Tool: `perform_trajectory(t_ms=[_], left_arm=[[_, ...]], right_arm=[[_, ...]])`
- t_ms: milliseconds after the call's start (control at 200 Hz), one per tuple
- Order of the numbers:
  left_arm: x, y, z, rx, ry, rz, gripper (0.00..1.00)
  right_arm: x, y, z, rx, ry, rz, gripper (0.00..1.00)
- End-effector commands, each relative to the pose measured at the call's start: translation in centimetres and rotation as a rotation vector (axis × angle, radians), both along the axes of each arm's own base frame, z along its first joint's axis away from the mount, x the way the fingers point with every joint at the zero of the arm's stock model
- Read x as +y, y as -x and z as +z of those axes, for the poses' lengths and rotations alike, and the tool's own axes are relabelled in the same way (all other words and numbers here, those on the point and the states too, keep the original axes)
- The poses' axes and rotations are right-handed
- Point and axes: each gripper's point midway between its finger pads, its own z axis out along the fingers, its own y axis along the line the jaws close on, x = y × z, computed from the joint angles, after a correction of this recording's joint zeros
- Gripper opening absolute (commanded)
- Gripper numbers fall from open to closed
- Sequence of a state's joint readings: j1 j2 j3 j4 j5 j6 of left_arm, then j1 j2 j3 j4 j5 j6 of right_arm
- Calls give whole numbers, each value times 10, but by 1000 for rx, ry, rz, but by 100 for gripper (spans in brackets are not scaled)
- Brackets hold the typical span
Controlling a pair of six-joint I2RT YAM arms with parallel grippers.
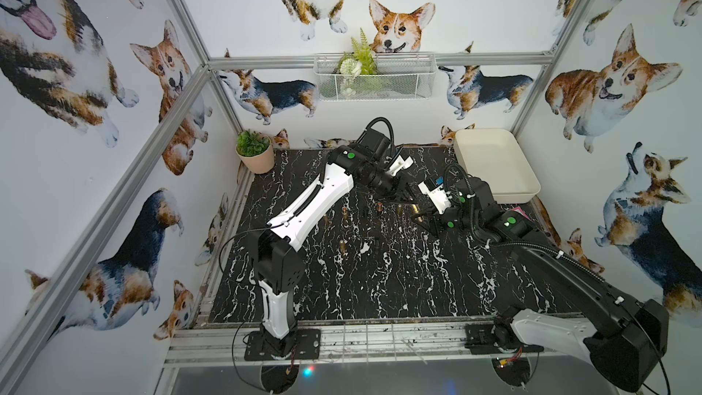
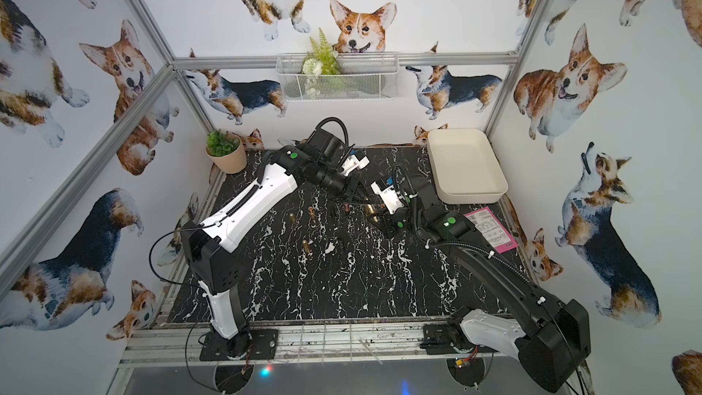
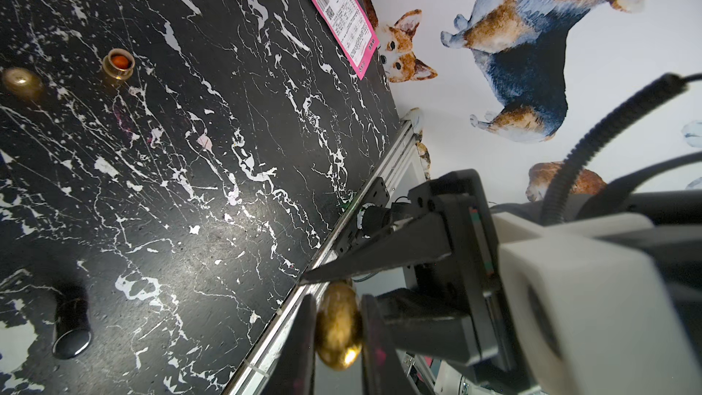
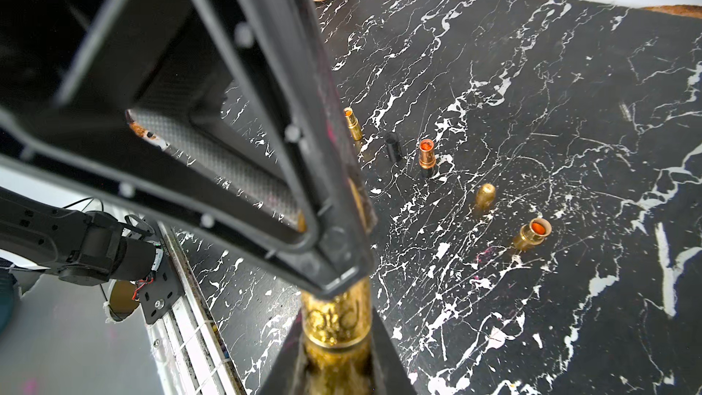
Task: Open the lipstick cap
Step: Open the cover of the lipstick.
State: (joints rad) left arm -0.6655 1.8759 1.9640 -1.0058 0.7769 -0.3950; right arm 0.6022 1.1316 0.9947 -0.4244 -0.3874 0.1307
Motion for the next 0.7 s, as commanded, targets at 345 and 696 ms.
perform_trajectory(t_ms=[345,696], left_arm=[[25,-27,0,-36,-31,103,0],[38,-54,-15,-144,-132,202,0]], right_arm=[[-11,11,-5,19,19,-23,2],[-23,18,-2,10,1,-76,1]])
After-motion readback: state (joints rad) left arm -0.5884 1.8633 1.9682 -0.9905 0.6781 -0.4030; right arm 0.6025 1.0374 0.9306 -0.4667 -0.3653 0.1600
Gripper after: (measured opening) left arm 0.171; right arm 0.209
